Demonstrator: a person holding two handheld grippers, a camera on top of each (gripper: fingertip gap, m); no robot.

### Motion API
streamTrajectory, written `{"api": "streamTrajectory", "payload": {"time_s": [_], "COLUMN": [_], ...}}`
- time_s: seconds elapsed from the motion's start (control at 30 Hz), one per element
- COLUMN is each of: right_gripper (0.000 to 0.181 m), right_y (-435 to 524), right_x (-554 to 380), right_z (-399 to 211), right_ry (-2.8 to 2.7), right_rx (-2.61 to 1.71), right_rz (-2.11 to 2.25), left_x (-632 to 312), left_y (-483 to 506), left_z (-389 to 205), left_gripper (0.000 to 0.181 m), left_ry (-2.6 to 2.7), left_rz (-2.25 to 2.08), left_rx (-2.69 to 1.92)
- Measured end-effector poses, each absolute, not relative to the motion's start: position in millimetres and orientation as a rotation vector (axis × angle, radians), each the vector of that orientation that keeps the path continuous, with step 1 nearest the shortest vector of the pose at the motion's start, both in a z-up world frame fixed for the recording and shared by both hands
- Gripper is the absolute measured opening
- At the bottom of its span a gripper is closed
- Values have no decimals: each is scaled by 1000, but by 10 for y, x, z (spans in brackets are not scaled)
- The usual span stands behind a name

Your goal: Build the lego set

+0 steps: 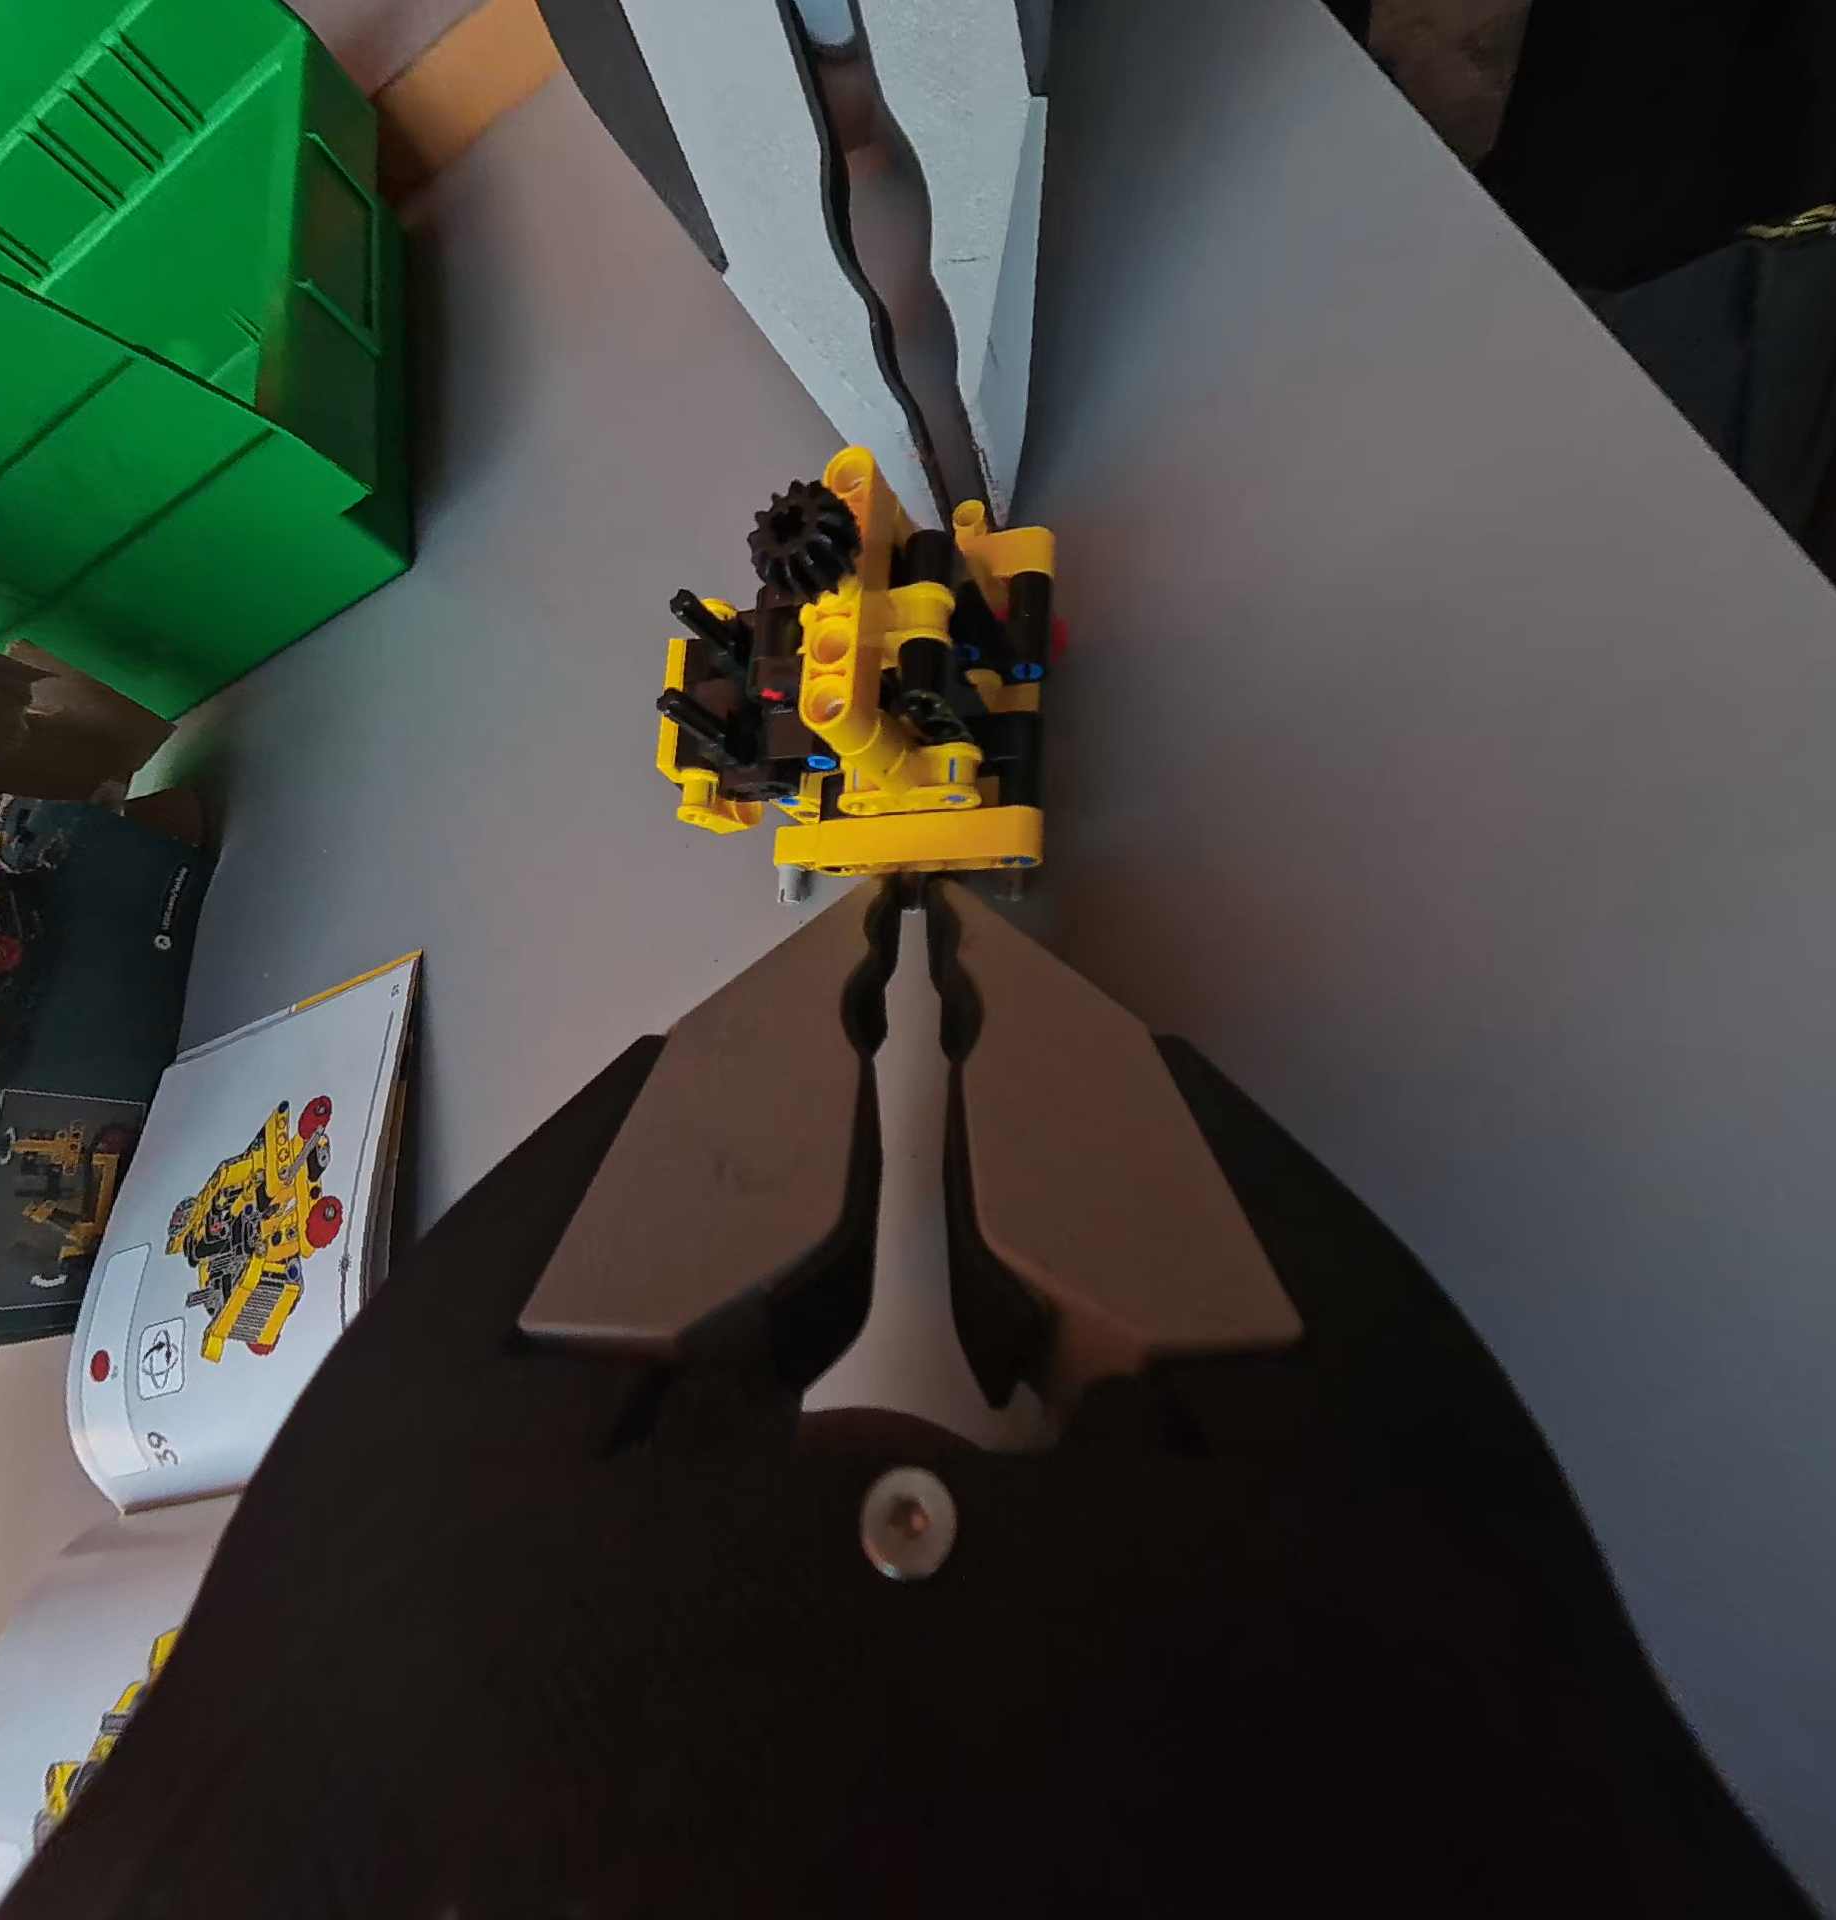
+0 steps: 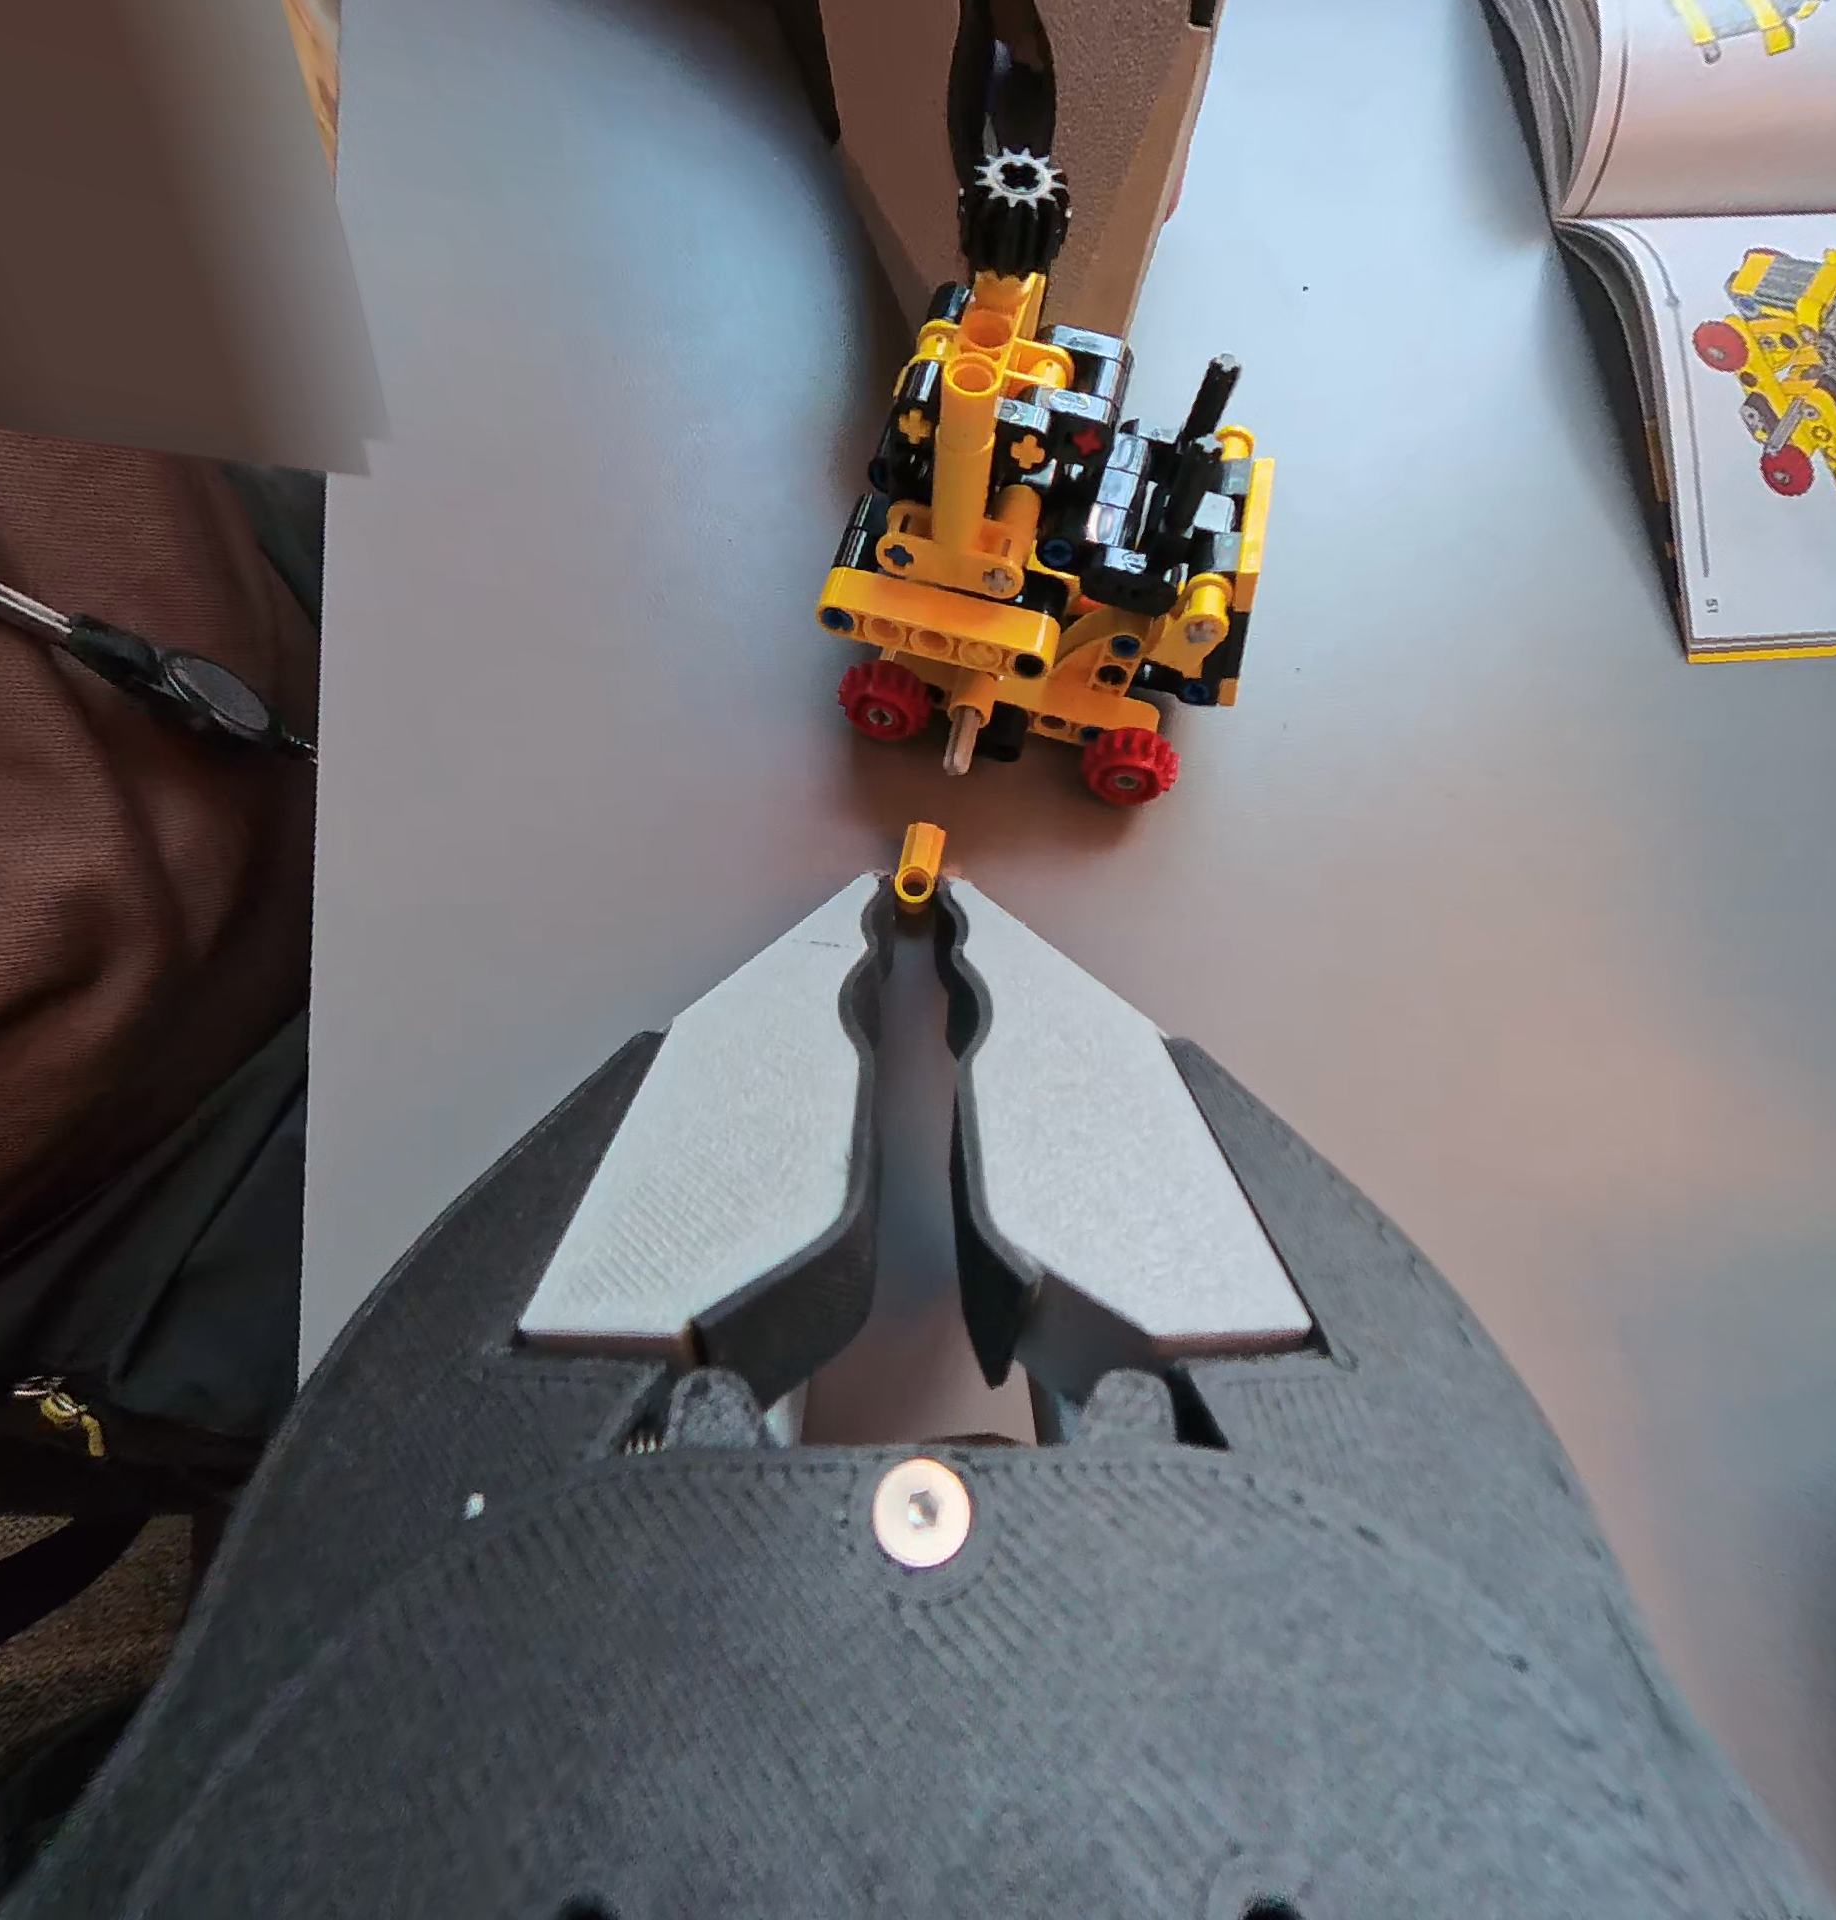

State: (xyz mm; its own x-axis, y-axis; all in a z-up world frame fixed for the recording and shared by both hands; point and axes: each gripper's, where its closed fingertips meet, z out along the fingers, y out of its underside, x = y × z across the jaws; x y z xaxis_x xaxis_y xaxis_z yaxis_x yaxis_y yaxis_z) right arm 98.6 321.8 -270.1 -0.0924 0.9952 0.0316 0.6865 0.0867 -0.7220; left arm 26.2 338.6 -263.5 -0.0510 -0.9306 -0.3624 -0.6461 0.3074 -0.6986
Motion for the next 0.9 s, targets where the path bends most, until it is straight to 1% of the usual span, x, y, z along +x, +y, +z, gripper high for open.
{"api": "streamTrajectory", "payload": {"time_s": [0.23, 0.5, 0.9], "right_gripper": [4, 4, 4], "right_y": [3207, 3266, 3268], "right_x": [971, 952, 933], "right_z": [-2626, -2598, -2573], "right_ry": [-1823, -1838, -1847], "right_rx": [-1700, -1775, -1760], "right_rz": [760, 662, 657], "left_x": [261, 260, 269], "left_y": [3384, 3373, 3355], "left_z": [-2634, -2635, -2634], "left_gripper": [1, 1, 1], "left_ry": [1775, 1777, 1779], "left_rz": [-413, -397, -397], "left_rx": [-1395, -1379, -1377]}}
